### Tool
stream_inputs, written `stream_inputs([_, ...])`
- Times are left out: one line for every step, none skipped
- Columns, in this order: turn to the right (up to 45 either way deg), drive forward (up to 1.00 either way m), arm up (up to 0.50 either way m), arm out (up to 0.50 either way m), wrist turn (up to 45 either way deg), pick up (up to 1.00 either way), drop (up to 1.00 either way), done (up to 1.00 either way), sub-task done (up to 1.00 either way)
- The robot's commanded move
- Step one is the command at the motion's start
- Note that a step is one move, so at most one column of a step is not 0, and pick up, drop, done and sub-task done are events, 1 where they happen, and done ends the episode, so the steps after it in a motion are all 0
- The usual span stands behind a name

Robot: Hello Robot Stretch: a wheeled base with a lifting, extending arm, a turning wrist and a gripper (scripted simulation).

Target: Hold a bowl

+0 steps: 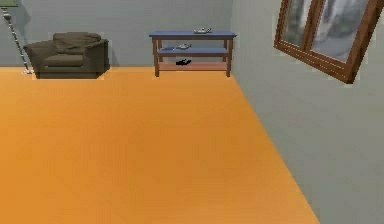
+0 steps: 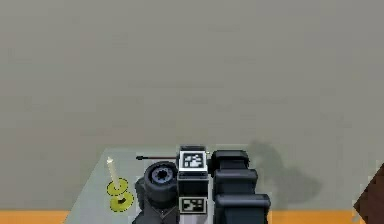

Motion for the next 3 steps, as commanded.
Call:
stream_inputs([0.0,0.0,0.0,0.0,45.0,0.0,0.0,0.0,0.0])
stream_inputs([0.0,0.0,0.0,0.0,45.0,0.0,0.0,0.0,0.0])
stream_inputs([0.0,0.0,0.0,0.0,36.0,0.0,0.0,0.0,0.0])
